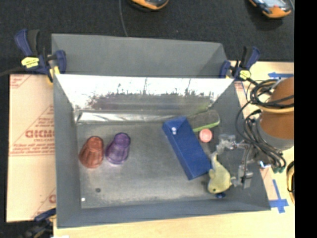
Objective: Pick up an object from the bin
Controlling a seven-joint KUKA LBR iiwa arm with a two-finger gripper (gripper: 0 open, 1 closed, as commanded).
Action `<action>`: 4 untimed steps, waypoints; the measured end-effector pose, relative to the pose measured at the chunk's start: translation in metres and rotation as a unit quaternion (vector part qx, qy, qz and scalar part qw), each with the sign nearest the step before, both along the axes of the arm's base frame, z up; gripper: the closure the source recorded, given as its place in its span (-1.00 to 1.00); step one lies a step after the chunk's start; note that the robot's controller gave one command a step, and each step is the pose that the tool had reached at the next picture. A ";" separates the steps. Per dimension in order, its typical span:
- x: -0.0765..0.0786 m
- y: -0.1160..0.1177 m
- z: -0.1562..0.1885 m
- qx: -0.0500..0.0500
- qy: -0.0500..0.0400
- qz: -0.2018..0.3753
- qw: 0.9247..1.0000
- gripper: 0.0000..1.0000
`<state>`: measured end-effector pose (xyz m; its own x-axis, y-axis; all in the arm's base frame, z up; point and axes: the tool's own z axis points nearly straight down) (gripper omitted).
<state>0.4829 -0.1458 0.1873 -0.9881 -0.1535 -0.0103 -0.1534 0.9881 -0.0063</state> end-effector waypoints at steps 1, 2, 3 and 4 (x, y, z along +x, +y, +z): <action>-0.007 0.003 -0.052 0.001 0.005 0.043 0.999 -1.00; -0.010 0.022 -0.094 0.000 0.002 0.121 0.993 -1.00; -0.005 0.021 -0.108 -0.003 -0.002 0.172 0.985 -1.00; 0.003 0.023 -0.104 0.000 0.001 0.090 0.996 -1.00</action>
Offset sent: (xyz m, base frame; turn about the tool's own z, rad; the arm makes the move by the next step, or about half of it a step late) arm -0.0114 0.0253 -0.0957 -0.2460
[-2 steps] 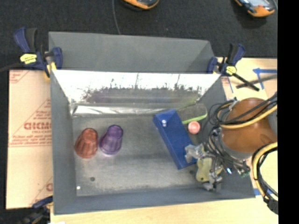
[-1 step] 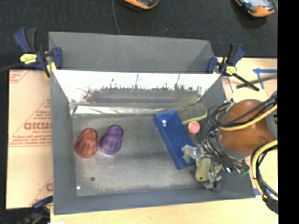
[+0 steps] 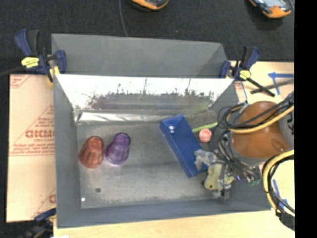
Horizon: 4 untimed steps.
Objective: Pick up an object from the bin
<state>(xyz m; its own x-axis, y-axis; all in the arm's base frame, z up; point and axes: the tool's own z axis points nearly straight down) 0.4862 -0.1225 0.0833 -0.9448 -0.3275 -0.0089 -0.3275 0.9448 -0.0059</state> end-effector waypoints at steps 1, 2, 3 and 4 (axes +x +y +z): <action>0.010 -0.012 0.000 0.000 -0.003 -0.042 0.999 -1.00; 0.015 -0.020 0.032 0.001 -0.004 -0.066 0.998 1.00; 0.015 -0.020 0.032 0.001 -0.004 -0.065 0.998 1.00; 0.018 -0.021 0.010 0.001 -0.005 -0.063 0.998 1.00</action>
Offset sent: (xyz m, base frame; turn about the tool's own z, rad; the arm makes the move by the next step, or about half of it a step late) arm 0.0139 -0.0196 0.0314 0.1331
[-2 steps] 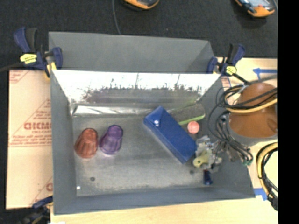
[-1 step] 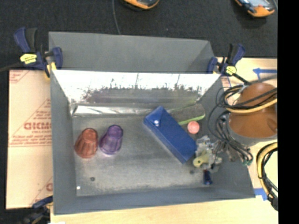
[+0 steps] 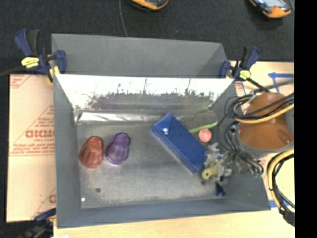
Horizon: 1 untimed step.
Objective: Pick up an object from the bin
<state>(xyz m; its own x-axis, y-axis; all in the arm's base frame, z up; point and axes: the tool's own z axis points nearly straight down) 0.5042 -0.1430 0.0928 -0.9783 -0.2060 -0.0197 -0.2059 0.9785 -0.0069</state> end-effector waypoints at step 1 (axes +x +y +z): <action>0.017 0.024 -0.013 -0.007 -0.005 0.048 0.999 1.00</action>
Offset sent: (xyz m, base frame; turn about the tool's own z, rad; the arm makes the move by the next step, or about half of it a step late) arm 0.0030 0.0057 0.1407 -0.0343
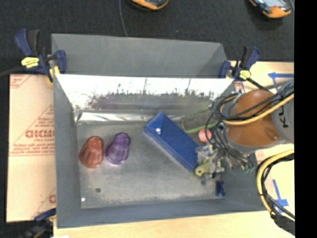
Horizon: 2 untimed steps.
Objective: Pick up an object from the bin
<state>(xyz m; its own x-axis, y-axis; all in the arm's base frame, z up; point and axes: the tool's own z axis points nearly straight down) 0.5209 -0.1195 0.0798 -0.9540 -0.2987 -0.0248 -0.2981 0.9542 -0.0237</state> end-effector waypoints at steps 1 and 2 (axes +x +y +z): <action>-0.008 -0.002 0.056 0.006 0.006 -0.010 1.000 1.00; 0.000 0.007 0.112 0.003 0.002 0.011 1.000 1.00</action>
Offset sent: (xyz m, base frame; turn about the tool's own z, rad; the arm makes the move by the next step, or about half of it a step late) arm 0.0032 0.0117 0.1222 -0.0334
